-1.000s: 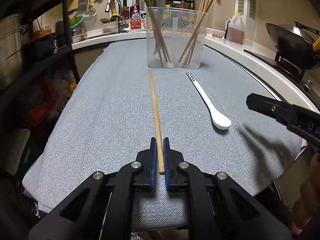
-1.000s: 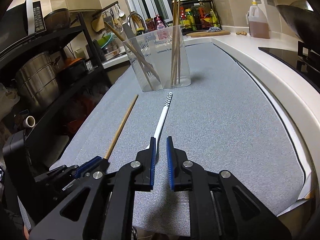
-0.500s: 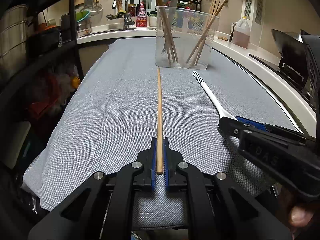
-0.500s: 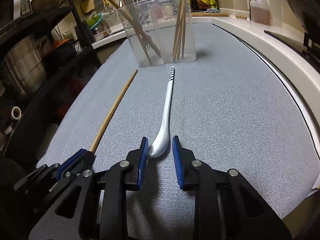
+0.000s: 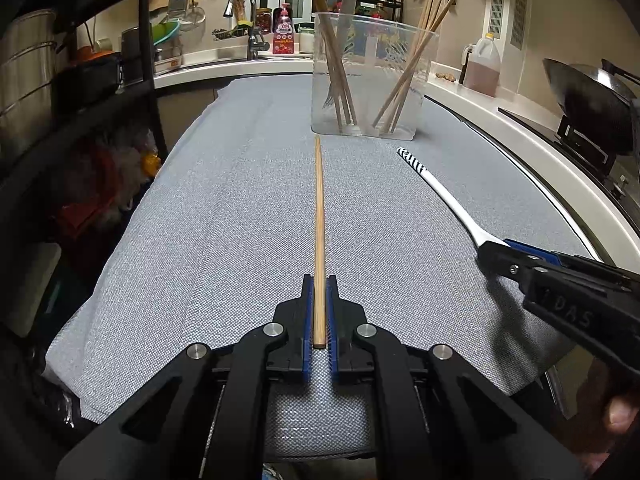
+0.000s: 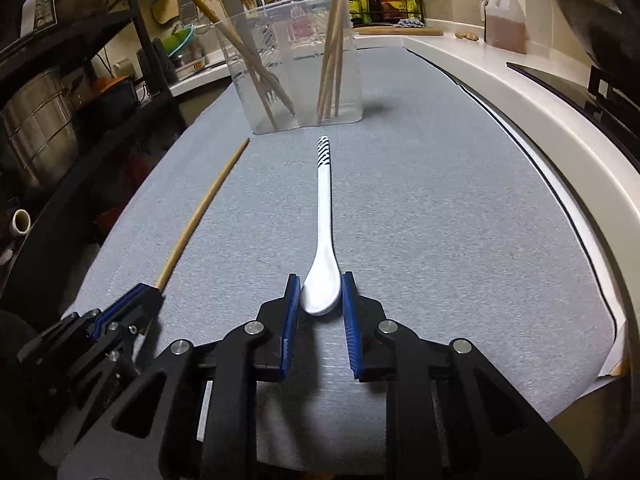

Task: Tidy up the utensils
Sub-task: 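Close the left tool on the chopstick while the right tool closes on the spoon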

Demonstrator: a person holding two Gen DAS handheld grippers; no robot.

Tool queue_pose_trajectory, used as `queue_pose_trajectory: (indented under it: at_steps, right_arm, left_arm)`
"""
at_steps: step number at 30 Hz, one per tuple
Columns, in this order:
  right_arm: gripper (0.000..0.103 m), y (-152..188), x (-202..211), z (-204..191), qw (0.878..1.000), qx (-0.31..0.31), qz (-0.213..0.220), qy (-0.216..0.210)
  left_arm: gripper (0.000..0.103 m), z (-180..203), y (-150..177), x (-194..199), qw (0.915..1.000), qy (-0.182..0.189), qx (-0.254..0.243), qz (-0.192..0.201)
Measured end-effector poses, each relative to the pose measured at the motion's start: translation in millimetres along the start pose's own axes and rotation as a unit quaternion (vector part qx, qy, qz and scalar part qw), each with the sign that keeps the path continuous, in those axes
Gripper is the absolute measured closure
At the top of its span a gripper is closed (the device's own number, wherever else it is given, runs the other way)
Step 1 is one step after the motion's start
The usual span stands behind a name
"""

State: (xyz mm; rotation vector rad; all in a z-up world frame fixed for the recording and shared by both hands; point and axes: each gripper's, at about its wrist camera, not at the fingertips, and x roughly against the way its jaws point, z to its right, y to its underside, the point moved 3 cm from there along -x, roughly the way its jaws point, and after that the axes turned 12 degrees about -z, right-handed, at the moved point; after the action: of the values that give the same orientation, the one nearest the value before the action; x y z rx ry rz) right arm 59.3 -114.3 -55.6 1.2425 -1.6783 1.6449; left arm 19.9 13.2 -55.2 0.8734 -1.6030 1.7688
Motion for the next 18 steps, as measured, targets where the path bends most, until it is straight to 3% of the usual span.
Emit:
queue_pose_trajectory:
  at_steps: [6, 10, 15, 18]
  right_arm:
    - [0.080, 3.7, 4.7, 16.8, 0.999, -0.023, 0.013, -0.038]
    - [0.072, 3.3, 10.8, 17.4, 0.996, -0.040, 0.027, -0.069]
    - [0.071, 1.8, 5.6, 24.6, 0.995, -0.073, 0.020, -0.060]
    - [0.077, 1.7, 2.5, 26.9, 0.994, -0.088, 0.020, -0.056]
  left_arm:
    - [0.097, -0.3, -0.1, 0.0, 1.0000, 0.000, 0.000, 0.000]
    - [0.097, -0.6, 0.0, 0.2, 1.0000, 0.000, 0.000, 0.001]
    - [0.097, -2.5, -0.3, 0.5, 0.9999, 0.008, 0.007, 0.001]
    - [0.096, -3.4, -0.3, 0.1, 0.9999, 0.012, 0.011, 0.002]
